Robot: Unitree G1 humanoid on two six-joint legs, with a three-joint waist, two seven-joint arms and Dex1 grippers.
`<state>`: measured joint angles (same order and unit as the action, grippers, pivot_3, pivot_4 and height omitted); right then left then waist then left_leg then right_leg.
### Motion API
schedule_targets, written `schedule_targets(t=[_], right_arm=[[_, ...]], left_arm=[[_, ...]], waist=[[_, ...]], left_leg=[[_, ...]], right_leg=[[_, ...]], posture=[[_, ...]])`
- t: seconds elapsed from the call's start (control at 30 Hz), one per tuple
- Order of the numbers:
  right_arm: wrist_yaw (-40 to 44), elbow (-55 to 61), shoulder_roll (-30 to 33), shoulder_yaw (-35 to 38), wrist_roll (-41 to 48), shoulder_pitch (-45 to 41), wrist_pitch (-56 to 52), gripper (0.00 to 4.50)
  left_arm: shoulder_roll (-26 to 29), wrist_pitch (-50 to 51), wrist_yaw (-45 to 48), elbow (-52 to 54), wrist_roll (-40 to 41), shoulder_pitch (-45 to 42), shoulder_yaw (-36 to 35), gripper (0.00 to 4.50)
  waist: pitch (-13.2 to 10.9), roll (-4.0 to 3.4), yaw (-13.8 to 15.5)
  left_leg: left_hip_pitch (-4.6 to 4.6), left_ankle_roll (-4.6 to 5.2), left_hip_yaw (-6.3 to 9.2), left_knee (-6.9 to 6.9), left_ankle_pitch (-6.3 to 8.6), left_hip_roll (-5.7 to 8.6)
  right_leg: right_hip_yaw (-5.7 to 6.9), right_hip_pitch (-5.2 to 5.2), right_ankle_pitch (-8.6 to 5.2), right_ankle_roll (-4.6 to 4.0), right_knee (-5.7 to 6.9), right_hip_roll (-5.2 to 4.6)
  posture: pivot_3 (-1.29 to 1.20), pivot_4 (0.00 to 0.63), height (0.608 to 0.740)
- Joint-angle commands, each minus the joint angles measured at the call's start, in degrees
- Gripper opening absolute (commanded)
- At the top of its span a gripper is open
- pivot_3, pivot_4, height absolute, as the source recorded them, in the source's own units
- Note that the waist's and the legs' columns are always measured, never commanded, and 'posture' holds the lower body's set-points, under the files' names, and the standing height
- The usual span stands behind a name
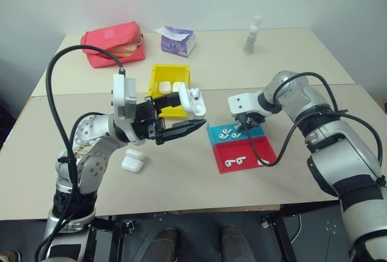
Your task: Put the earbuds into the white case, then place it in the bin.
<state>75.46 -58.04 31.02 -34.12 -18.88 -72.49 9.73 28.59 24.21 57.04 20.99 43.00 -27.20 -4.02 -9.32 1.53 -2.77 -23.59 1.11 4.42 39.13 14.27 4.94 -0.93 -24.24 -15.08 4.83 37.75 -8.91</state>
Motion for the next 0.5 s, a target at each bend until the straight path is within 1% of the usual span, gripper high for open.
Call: schedule_targets(t=[0.03,0.3,0.43,0.47,0.5], right_arm=[[-0.1,-0.7,-0.1,1.8,-0.7,-1.4,1.3,2.31],[0.5,-1.8,-1.0,3.0,-1.7,-1.4,1.2,2.31],[0.7,-1.9,-1.2,3.2,-2.2,-1.1,1.4,1.55],[0.8,-1.9,-1.3,3.2,-2.4,-1.0,1.3,1.15],[0.8,-1.9,-1.4,3.2,-2.5,-0.8,1.1,0.85]], left_arm=[[0.6,-0.2,-0.5,2.5,1.5,-0.1,-1.2,2.77],[0.7,-0.2,-1.0,2.8,1.6,0.1,-1.3,2.77],[0.7,-0.3,-1.0,2.8,1.6,0.4,-1.3,2.77],[0.7,-0.3,-1.0,2.8,1.6,0.5,-1.3,2.77],[0.7,-0.3,-1.0,2.8,1.7,0.6,-1.3,2.77]], waist=[[0.0,0.00,0.0],[0.0,-0.01,0.0],[0.0,-0.01,0.0],[0.0,-0.01,0.0],[0.0,-0.01,0.0]], left_leg=[[0.00,-0.01,0.00,0.00,0.00,0.00],[0.00,-0.01,0.00,-0.01,0.00,0.00],[0.01,-0.01,0.00,0.00,-0.01,0.00],[0.01,-0.01,0.00,0.00,-0.01,0.00],[0.01,-0.01,0.00,-0.01,-0.01,0.00]], right_leg=[[0.00,-0.01,0.00,0.00,0.00,0.00],[0.00,-0.01,0.00,0.00,0.04,0.01],[0.00,0.00,0.00,0.00,0.06,0.01],[0.00,0.00,0.00,0.00,0.06,0.01],[-0.01,-0.01,0.00,0.00,0.06,0.01]], posture=[[0.00,0.150,0.740],[0.00,0.150,0.740],[0.00,0.150,0.740],[0.00,0.150,0.740],[0.00,0.150,0.740]])
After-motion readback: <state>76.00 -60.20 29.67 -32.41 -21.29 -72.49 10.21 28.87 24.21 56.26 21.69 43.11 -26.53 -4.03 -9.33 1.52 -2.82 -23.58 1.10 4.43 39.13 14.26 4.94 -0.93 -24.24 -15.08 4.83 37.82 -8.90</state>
